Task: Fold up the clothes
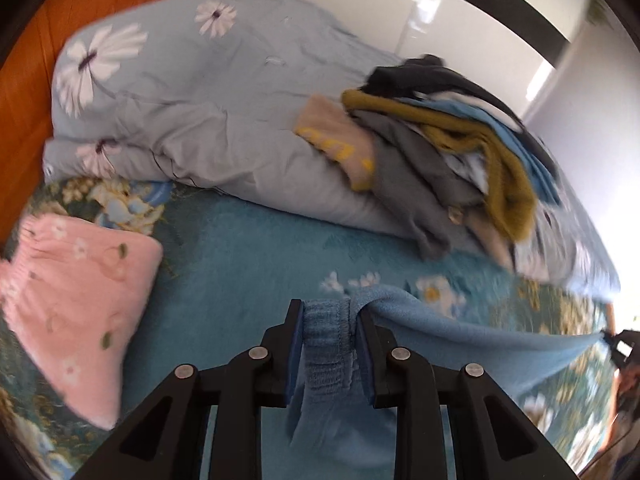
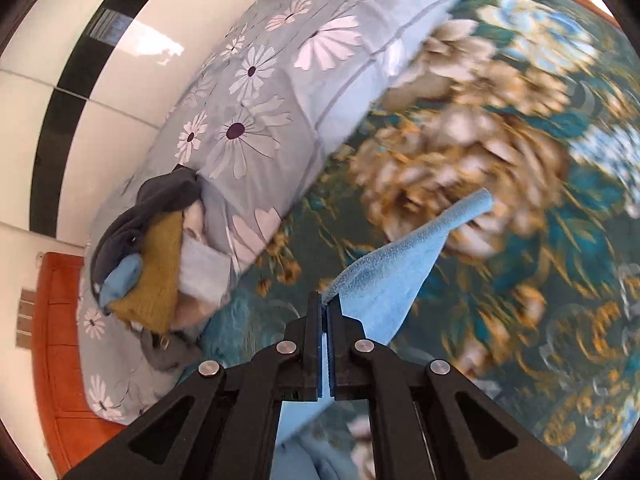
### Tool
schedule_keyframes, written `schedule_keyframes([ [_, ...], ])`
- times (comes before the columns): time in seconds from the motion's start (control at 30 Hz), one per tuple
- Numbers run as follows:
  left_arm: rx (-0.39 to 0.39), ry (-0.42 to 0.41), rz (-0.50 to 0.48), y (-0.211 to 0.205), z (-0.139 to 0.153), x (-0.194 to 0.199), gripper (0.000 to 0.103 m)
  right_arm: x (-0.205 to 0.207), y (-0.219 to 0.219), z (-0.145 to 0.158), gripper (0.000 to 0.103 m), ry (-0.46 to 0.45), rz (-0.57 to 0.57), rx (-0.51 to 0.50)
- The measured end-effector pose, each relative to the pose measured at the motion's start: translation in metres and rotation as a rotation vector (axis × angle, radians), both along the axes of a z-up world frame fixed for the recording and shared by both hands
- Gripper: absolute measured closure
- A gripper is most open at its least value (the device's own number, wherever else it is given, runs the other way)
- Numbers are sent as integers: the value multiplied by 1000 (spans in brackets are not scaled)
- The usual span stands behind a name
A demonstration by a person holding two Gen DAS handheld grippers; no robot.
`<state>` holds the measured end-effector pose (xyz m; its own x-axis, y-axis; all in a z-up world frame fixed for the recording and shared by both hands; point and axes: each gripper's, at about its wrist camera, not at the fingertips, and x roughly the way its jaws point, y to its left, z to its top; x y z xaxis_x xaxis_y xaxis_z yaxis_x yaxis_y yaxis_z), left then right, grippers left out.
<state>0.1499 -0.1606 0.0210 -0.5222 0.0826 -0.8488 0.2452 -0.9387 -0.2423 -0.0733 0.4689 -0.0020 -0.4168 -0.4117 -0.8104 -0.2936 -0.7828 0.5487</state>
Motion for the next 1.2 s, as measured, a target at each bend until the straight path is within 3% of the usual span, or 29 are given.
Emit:
schedule_keyframes([
  [0.27,-13,-99,74,-21,-70,-87,75,-88,-57,-40,101,-18,67,59],
  [0.57,-13,-205,30,-17,-115,-119,74,-114,-92,-72,100,-48,145,155],
  [0.63,12,-202,22,-16,-113,-114,62,-111,-98,-69,100,-42,178,178],
  [0.67,44,-204,21,-16,-112,-110,48,-109,-99,-67,96,-39,190,188],
  [0.7,73,-204,19,-16,-109,-104,43,-105,-100,-62,91,-32,200,190],
  [0.77,79,-186,19,-15,-101,-89,42,-94,-103,-51,63,-10,218,185],
  [0.93,69,-178,52,-11,-92,-27,36,-28,-121,-29,63,32,355,167],
  [1.1,166,-261,122,-22,-125,35,36,68,-168,-45,62,-40,675,183],
  [1.2,237,-278,165,-23,-138,65,36,109,-195,-49,62,-61,789,163],
])
